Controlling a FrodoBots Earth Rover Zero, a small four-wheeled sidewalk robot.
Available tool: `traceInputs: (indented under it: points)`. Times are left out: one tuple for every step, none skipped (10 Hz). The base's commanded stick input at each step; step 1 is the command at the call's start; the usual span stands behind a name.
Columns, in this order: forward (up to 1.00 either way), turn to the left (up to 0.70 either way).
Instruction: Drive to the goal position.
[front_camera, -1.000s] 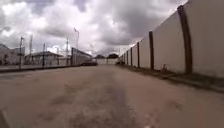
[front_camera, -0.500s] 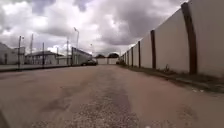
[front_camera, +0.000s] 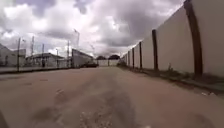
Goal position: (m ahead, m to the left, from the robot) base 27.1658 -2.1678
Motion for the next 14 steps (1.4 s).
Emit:
traceInputs:
  points:
    - [0.50, -0.01]
    - [0.50, -0.01]
    - [0.50, -0.01]
    - [0.50, -0.01]
    - [0.50, -0.01]
    - [0.50, -0.01]
    - [0.50, -0.01]
    - [0.50, -0.01]
    - [0.50, -0.01]
    - [0.50, -0.07]
    - [0.50, -0.21]
    - [0.50, -0.34]
    - [0.50, -0.47]
    - [0.50, -0.51]
